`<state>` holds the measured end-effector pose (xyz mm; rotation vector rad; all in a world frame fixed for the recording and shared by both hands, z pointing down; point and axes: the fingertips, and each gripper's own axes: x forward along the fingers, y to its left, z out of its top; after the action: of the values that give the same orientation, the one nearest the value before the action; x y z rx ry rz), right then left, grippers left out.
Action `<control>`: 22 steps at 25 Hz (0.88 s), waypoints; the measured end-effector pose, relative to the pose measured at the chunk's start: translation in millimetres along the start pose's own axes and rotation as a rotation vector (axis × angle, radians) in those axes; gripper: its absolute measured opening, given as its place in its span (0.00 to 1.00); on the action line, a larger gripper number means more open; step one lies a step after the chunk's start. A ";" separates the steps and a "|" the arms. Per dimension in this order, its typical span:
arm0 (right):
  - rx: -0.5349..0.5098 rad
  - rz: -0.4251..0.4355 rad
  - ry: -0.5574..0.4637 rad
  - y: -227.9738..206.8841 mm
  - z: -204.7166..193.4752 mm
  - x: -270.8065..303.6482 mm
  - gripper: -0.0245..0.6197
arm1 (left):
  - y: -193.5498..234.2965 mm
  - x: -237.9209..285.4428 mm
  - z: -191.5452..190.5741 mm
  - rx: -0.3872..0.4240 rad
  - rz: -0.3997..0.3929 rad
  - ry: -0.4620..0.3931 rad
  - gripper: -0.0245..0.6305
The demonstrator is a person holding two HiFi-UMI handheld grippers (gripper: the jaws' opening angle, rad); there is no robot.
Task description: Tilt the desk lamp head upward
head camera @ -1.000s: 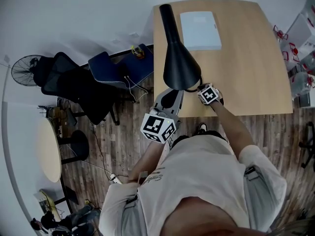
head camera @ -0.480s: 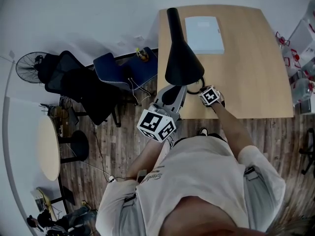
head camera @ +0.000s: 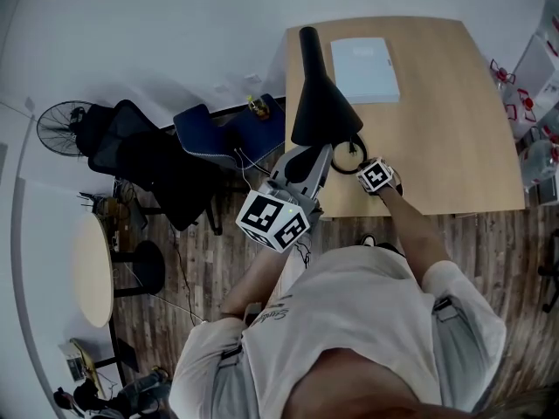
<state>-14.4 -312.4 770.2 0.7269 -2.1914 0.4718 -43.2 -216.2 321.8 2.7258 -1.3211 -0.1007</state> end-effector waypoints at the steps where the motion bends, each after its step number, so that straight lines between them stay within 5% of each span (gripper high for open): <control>1: -0.002 0.000 -0.008 1.0 2.3 -0.1 0.03 | -0.6 0.8 4.0 0.002 -0.002 -0.006 0.06; 22: -0.028 -0.019 0.049 3.7 4.3 -1.8 0.03 | -6.0 19.7 85.2 0.051 -0.020 -0.125 0.06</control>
<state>-18.1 -311.3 765.7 0.7134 -2.1398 0.4444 -35.5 -234.0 236.4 2.8170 -1.3455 -0.2462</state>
